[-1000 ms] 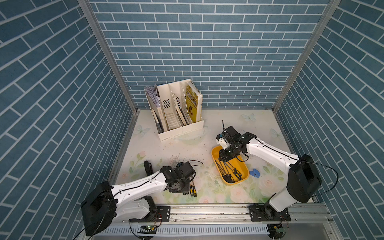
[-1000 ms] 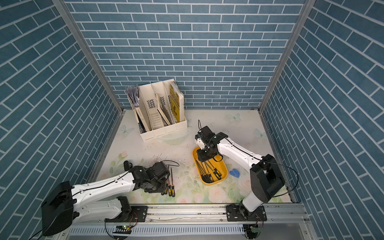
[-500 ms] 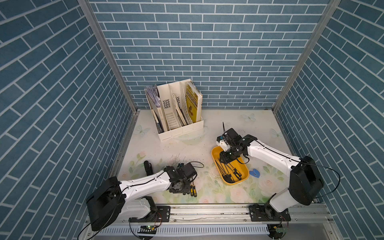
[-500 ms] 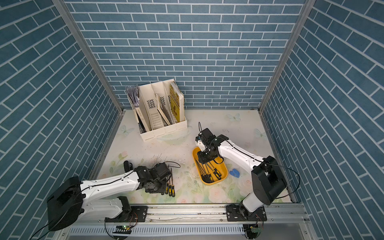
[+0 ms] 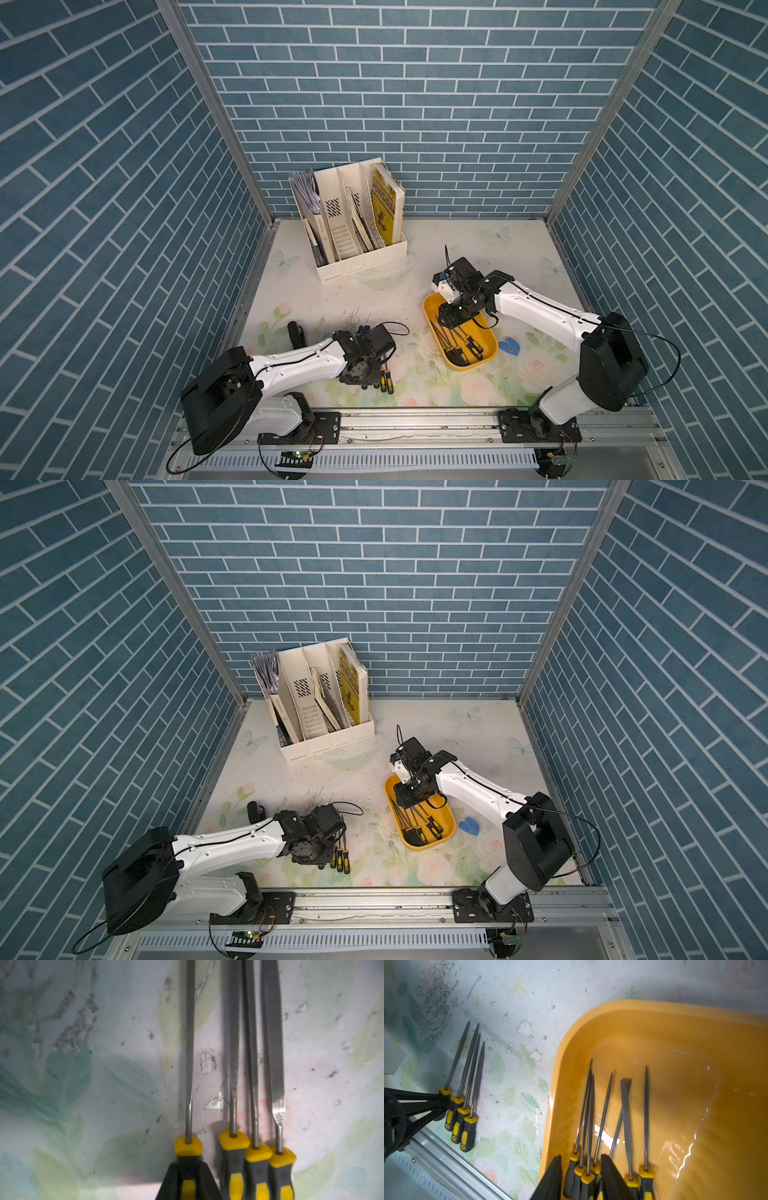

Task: Put the file tool into the storage box
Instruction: Pick up the file tool from the center of the board.

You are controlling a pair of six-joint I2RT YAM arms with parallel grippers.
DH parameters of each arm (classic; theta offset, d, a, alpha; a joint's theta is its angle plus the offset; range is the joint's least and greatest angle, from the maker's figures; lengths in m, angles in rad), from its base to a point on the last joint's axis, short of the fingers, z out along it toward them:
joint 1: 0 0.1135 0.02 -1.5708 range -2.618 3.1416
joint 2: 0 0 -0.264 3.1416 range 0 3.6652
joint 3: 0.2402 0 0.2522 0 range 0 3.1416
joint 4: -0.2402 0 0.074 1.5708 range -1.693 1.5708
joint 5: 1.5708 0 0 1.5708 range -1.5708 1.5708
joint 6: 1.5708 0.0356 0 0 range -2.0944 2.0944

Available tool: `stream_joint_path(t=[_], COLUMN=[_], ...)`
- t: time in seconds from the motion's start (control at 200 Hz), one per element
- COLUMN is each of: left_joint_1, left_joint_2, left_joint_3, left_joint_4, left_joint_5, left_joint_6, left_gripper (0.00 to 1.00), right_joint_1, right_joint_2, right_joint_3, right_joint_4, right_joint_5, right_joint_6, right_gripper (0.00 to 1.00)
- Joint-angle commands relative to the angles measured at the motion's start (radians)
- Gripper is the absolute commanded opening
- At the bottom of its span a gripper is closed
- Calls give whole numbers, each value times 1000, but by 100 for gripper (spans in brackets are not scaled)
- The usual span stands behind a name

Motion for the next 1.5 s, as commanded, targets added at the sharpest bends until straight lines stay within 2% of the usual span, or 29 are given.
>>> stream_joint_path(t=[0.0, 0.25, 0.365, 0.465, 0.845, 1.16, 1.25, 1.495], left_joint_1=[4, 0, -17, -35, -39, -52, -58, -57], left_joint_2=[-10, -178, -214, -194, -109, -104, -103, -108], left_joint_3=[27, 174, 243, 280, 313, 319, 319, 322], left_joint_4=[-32, -167, -138, -98, -5, 25, 33, 57], left_joint_5=[-5, 38, 149, 203, 237, 265, 273, 299], left_joint_6=[42, 139, 166, 170, 169, 162, 162, 161], left_gripper=[7, 5, 5, 5, 5, 5, 5, 7], right_joint_1=[6, -23, -36, -30, 23, 48, 52, 60], right_joint_2=[-40, -132, -191, -222, -245, -187, -165, -150], right_joint_3=[-11, 7, -66, -149, -279, -303, -298, -302], right_joint_4=[28, 122, 297, 465, 603, 670, 683, 693], right_joint_5=[-54, -226, -377, -455, -439, -421, -417, -414], right_joint_6=[44, 131, 253, 381, 491, 522, 526, 532], right_gripper=[37, 49, 53, 52, 52, 49, 45, 12])
